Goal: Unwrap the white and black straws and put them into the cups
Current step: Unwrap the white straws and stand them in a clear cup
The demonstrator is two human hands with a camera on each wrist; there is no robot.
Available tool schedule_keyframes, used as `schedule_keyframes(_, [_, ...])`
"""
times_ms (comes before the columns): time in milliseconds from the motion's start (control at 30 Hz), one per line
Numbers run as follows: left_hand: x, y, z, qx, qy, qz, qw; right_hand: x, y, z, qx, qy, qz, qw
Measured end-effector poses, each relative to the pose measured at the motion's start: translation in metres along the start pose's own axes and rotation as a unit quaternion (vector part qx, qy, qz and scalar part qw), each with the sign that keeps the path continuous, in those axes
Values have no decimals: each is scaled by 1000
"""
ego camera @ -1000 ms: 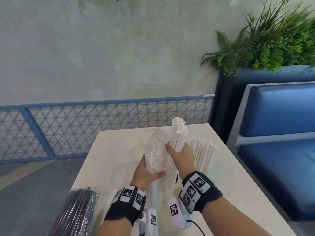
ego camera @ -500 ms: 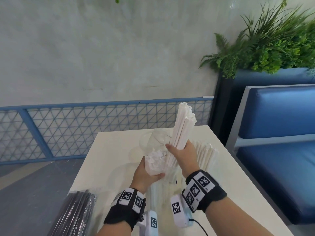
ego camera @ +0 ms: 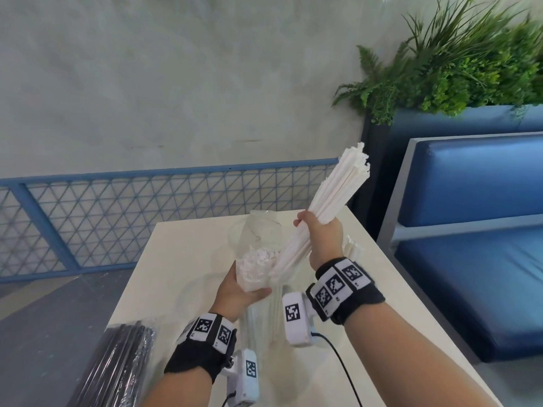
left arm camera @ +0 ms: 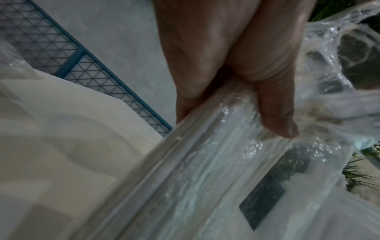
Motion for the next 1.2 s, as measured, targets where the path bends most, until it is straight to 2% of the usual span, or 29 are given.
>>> schedule_keyframes(433, [0,8,-1,-22,28,-9,999,27,-38,6,8,30,47,998])
schedule_keyframes(667, [0,6,-1,-22,31,-7,999,45,-72,5,97,65,-11,993])
schedule_keyframes(833, [2,5,1,-26,41,0,999,60,-83,0,154,108,7,982])
schedule_keyframes(967, [1,5,0,-24,42,-9,999,67,-81,-2,171,125,15,977])
schedule_keyframes(1067, [1,3,2,-16,45,-4,999,78,-76,-8,179,162,56,969])
schedule_keyframes(1200, [10,-1,3,12,83,-25,996,94,-79,-4,193,199,83,957])
Point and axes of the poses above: each hand's wrist, its own z-axis towards the middle knuckle, its own x-axis out of the back of the hand, y = z × x, the point moved 9 cm from there along z, towards the middle knuckle, and after that the axes turned 5 degrees about z, right-handed, at the moved point
